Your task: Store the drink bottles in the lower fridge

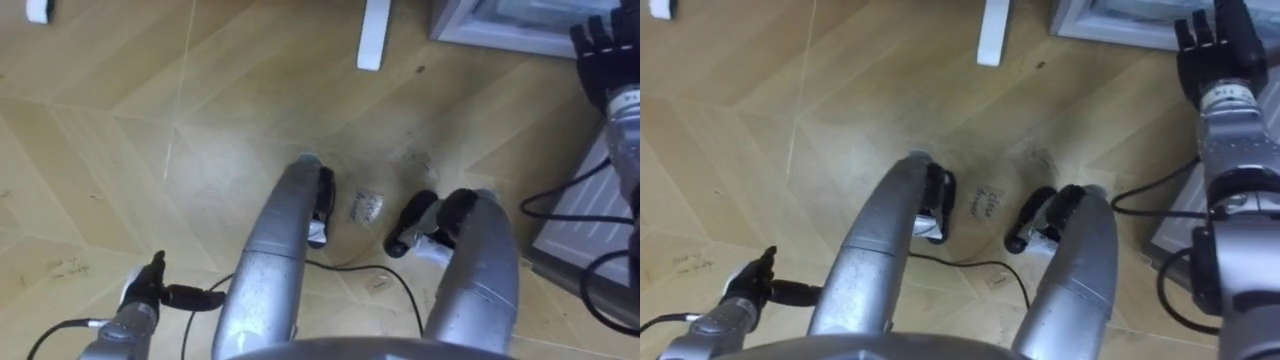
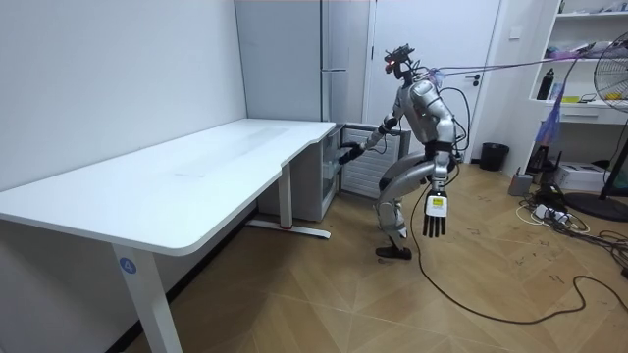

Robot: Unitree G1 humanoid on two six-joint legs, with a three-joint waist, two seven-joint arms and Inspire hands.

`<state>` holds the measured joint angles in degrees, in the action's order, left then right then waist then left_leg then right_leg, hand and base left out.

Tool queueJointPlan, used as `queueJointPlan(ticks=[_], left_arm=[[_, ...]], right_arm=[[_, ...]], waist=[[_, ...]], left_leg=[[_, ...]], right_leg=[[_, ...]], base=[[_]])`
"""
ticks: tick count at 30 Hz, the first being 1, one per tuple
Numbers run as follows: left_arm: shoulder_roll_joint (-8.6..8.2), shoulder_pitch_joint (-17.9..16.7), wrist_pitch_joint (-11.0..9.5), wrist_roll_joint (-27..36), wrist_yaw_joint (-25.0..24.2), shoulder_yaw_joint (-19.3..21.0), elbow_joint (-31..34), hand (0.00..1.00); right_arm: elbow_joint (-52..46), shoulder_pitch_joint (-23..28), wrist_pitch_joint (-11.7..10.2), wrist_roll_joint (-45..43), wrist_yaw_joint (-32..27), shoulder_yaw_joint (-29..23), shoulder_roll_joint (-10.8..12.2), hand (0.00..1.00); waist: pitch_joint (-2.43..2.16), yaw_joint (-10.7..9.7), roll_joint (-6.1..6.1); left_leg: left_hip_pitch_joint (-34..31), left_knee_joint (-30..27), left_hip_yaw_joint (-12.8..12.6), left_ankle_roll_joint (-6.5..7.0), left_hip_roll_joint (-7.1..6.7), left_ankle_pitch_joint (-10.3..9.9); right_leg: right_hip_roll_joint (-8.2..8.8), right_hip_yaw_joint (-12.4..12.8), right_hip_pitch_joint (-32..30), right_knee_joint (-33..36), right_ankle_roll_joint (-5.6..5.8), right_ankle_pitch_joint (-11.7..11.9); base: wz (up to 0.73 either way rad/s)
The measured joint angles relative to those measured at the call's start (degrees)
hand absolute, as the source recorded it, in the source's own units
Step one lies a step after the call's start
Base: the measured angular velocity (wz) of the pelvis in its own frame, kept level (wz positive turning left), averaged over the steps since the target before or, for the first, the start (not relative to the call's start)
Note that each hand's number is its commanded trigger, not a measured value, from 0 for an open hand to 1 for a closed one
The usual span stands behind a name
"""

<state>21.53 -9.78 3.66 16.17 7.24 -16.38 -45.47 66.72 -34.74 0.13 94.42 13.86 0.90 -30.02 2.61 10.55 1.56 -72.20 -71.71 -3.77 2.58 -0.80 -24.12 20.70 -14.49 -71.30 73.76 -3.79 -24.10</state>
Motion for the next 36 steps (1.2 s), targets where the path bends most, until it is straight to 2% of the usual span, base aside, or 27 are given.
queueJointPlan(ticks=[4,8,12,15,19,27,36], left_arm=[[1.97,-2.19,-0.46,0.02,-0.42,0.01,3.49,0.00],[2.90,-2.59,-0.47,0.09,-0.44,0.01,3.75,0.00],[4.72,-3.45,-1.18,-0.04,-0.48,0.11,5.10,0.00],[4.85,-5.10,-1.25,-0.12,-0.21,1.10,6.26,0.00],[4.86,-8.16,-1.19,-0.11,-0.21,2.96,6.64,0.00],[5.37,-8.86,-1.60,-0.58,-0.59,3.19,6.46,0.00],[7.37,-8.94,-2.07,-0.58,-0.62,3.30,7.03,0.00]], right_arm=[[-0.64,-1.27,-0.27,0.40,-1.49,0.11,-0.31,0.00],[-0.65,-2.01,-0.80,0.54,-2.46,0.21,-0.31,0.00],[-0.64,-4.07,-2.19,2.04,-4.37,0.38,-0.36,0.00],[-0.67,-4.66,-2.81,2.12,-4.96,0.86,-1.38,0.00],[-0.70,-4.65,-4.42,2.06,-5.07,2.34,-1.69,0.00],[-0.72,-4.66,-6.32,2.11,-7.52,2.47,-1.78,0.00],[-1.41,-4.65,-5.26,2.11,-9.73,4.71,-1.82,0.00]], waist=[[0.19,0.02,0.36],[0.20,0.04,0.37],[0.19,0.27,0.36],[0.19,1.19,0.36],[0.18,2.19,0.34],[0.18,4.06,0.32],[0.25,4.43,0.31]], left_leg=[[-0.30,0.01,0.14,-0.57,0.04,0.47],[-0.48,0.14,0.19,-0.54,-0.05,0.71],[-1.26,0.21,1.10,-0.62,-0.26,0.99],[-1.33,0.28,1.05,-0.64,-0.10,0.93],[-1.16,0.30,1.57,-1.06,-0.03,0.65],[-0.75,0.36,2.82,-2.20,0.04,0.88],[2.61,2.49,3.31,-3.49,0.04,1.37]], right_leg=[[0.43,-0.58,-0.10,0.16,-0.18,-0.10],[0.94,-0.98,-0.11,0.25,-0.52,-0.29],[1.45,-2.29,-0.11,0.14,-0.92,-0.52],[1.72,-2.79,-0.10,0.16,-1.35,-0.83],[1.22,-2.99,0.15,0.09,-1.23,-1.21],[1.18,-4.56,1.35,0.17,-2.58,-2.04],[0.98,-5.27,4.50,-1.01,-3.44,-2.54]], base=[[0.08],[0.02],[0.06],[0.00],[0.00],[0.03],[0.00]])
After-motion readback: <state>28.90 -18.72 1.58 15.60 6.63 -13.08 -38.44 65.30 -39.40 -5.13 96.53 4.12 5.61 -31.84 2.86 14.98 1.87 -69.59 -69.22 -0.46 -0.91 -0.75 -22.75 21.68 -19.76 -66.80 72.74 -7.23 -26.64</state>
